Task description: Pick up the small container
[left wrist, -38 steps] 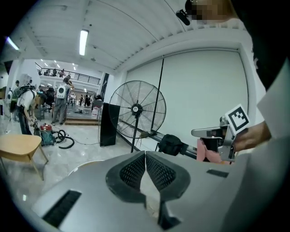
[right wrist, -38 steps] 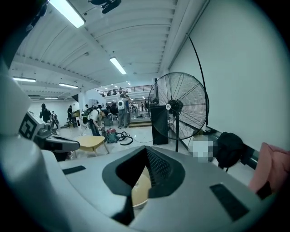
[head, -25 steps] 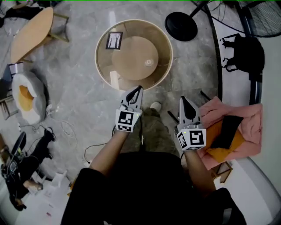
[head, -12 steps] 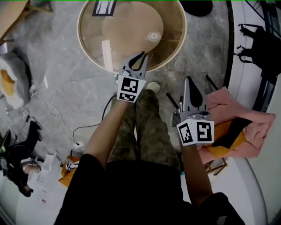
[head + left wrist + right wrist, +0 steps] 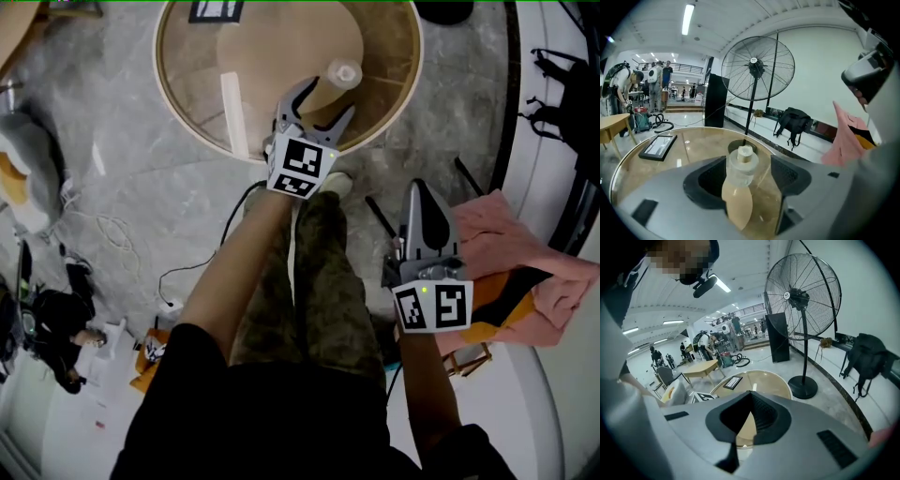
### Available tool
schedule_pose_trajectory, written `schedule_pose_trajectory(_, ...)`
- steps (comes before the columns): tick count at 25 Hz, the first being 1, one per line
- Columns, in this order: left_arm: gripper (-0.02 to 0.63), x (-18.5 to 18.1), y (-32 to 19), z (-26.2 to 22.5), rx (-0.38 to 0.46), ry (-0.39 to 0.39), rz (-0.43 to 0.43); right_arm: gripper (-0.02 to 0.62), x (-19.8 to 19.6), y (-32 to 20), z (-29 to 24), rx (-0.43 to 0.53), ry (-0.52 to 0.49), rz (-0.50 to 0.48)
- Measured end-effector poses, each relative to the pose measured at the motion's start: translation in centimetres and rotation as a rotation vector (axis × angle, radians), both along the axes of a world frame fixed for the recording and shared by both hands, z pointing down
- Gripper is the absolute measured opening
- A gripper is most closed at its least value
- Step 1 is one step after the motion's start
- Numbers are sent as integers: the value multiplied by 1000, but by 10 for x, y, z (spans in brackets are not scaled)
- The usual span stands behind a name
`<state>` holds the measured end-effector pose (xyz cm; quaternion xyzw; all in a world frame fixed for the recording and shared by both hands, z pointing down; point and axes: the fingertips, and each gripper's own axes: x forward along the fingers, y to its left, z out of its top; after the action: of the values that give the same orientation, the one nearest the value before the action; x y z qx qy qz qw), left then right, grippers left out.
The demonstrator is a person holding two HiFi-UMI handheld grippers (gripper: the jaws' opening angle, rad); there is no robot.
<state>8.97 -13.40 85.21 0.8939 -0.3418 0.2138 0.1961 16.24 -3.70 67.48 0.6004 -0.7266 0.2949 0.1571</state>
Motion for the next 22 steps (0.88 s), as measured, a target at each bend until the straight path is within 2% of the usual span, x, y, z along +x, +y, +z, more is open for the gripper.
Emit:
schedule_pose_trajectory(3, 301, 3, -13, 20, 5, -26, 20, 21, 5, -2, 14, -10, 5, 14)
schedule_pose_trajectory(6, 357, 7, -18, 36, 11, -43, 26, 21, 17, 4, 24, -26, 11, 36)
schedule_pose_trajectory(12, 373, 21, -23, 56, 47, -49, 67, 21, 35, 18, 51, -87, 15, 83)
schedule_pose_trajectory(15, 373, 23, -27, 65, 48, -58, 56, 21, 32, 27, 56, -95, 22, 54)
schedule_pose_trajectory(19, 373, 25, -34, 74, 62, -83, 51, 21, 27, 38, 59, -85, 104, -31)
schedule_pose_trajectory(22, 372, 35, -33, 76, 93, -99, 94, 21, 32, 47, 66, -108, 83, -6)
